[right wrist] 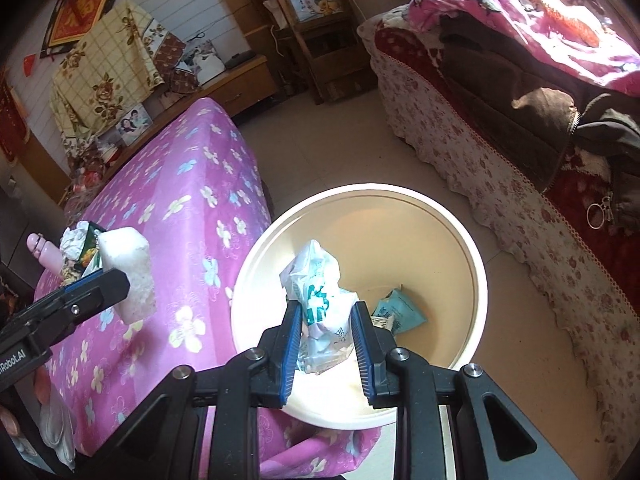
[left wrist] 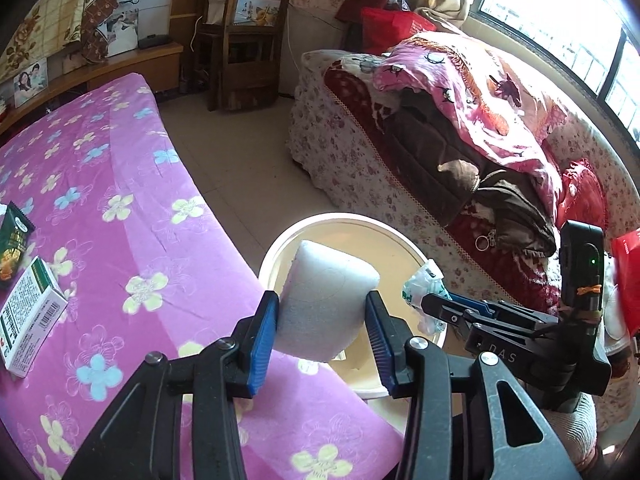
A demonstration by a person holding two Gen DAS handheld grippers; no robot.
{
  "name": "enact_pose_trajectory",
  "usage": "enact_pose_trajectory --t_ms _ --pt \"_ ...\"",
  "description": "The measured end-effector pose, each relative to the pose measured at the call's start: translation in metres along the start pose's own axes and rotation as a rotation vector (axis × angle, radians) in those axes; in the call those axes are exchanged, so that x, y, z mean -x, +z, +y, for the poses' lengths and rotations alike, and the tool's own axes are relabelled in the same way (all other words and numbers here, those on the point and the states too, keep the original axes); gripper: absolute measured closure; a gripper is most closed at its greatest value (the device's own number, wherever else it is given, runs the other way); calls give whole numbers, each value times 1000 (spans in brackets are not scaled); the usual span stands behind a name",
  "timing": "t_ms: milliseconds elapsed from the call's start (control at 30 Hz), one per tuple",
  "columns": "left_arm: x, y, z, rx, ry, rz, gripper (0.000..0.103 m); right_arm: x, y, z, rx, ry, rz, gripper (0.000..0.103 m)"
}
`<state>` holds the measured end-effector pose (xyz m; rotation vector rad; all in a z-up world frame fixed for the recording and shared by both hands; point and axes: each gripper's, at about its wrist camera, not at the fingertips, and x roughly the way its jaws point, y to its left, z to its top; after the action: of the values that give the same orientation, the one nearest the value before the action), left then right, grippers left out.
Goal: Collect trash
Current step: 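Carry the foam block and tissue over the white bin and release both, then move both open grippers back toward the remaining trash on the table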
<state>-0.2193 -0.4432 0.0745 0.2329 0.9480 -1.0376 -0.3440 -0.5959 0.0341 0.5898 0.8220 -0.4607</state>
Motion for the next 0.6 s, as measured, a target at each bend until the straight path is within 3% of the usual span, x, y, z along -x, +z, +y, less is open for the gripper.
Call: enact_pose_trajectory --t_ms 167,200,233,300,600 --pt "-7 -2 0 2 -16 13 55 -6 1 -8 -43 -2 4 72" --pt "-7 -2 0 1 -19 14 52 -7 1 -10 -53 -1 3 65" --pt "-8 -3 1 2 -23 14 51 -8 2 -11 -58 1 5 47" --pt "-8 -4 1 8 -32 13 43 -8 1 -11 -64 11 3 36" --pt "-5 -8 6 16 -25 15 42 -3 1 -3 -44 12 -9 37"
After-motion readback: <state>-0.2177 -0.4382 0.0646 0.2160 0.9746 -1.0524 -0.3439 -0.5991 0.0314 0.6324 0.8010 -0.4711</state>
